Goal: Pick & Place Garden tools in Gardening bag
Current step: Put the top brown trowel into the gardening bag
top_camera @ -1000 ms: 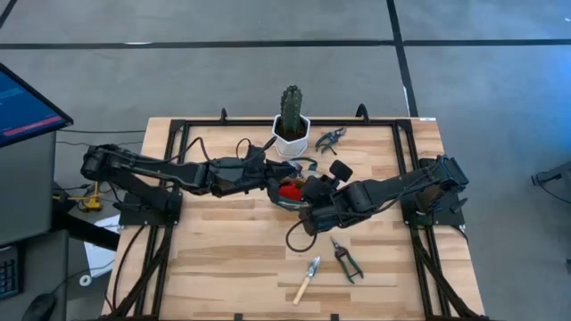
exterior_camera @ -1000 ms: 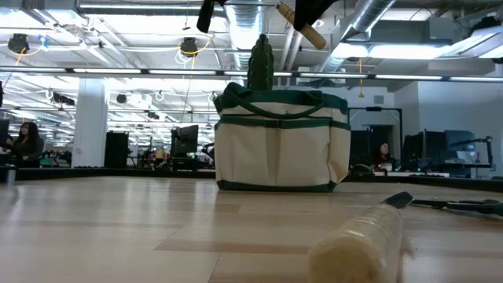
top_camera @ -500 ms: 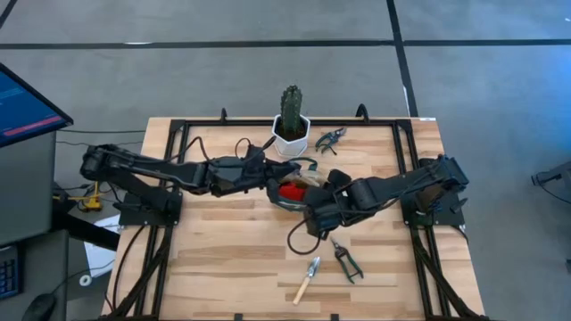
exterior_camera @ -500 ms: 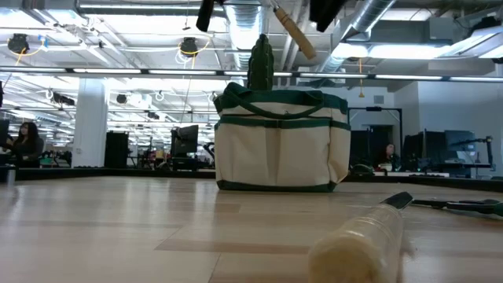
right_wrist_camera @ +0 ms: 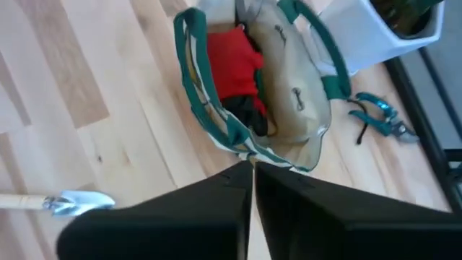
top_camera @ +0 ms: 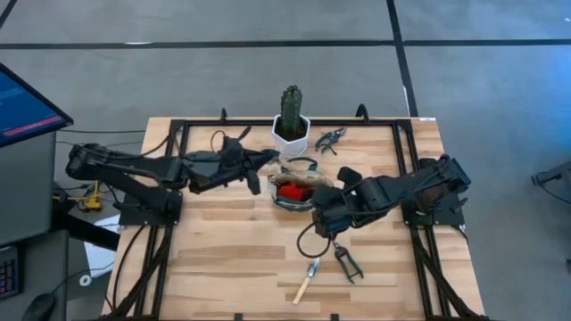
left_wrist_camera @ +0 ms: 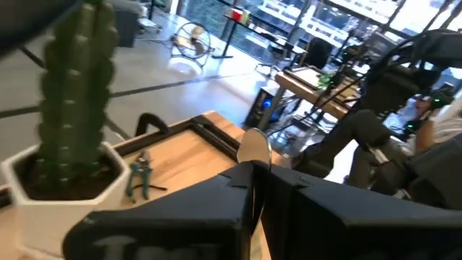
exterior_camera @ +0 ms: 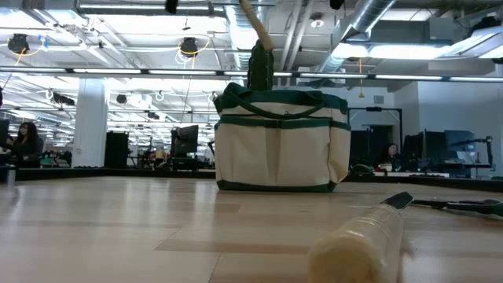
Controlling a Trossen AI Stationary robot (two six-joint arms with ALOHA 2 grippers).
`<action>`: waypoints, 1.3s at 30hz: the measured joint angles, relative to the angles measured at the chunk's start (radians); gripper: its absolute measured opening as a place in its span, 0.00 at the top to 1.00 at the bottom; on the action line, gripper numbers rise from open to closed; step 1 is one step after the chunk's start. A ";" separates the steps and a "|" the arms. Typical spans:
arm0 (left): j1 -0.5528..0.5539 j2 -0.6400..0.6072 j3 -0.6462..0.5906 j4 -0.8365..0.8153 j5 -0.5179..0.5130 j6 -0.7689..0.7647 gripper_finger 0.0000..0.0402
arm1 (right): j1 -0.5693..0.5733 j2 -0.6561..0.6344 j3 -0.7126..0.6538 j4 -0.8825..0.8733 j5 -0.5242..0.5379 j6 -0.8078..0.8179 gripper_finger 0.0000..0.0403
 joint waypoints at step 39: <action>-0.188 -0.091 0.000 -0.504 -0.286 -0.302 1.00 | 0.180 -0.296 -0.170 0.636 -0.038 -0.505 1.00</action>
